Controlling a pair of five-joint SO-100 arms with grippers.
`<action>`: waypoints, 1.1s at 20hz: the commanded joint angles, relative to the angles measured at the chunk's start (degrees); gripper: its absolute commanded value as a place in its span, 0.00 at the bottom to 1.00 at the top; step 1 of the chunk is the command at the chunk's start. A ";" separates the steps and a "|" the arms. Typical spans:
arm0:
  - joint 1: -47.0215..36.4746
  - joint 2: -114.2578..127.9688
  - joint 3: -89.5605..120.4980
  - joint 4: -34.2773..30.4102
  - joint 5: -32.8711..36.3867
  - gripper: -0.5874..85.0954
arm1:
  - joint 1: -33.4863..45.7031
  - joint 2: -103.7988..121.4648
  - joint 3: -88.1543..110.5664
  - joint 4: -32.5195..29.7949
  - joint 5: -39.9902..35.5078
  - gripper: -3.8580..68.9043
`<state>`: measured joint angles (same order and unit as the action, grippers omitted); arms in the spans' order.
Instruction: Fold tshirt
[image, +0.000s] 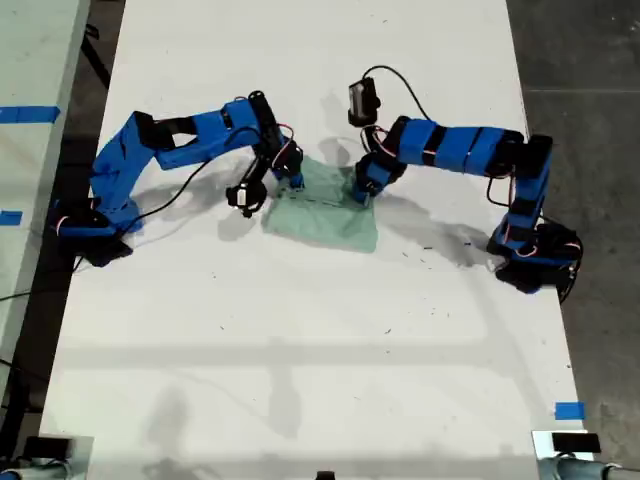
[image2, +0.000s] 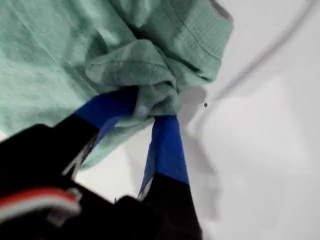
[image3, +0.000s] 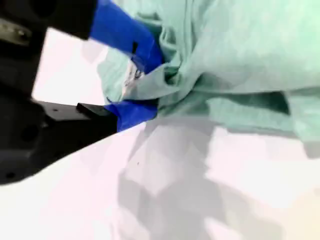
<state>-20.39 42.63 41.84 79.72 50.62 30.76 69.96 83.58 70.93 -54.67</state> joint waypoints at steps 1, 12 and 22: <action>-1.67 15.03 -1.41 6.24 -0.97 0.30 | -0.70 8.00 -9.40 10.81 1.58 0.42; 9.84 83.41 67.68 -5.80 -22.94 0.16 | -12.92 65.57 26.37 17.84 32.17 0.32; 12.13 148.10 130.43 -4.92 -43.59 0.03 | -31.38 121.64 87.45 2.11 60.47 0.16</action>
<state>-5.62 180.88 171.74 63.72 8.88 1.67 185.98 168.13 76.03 3.43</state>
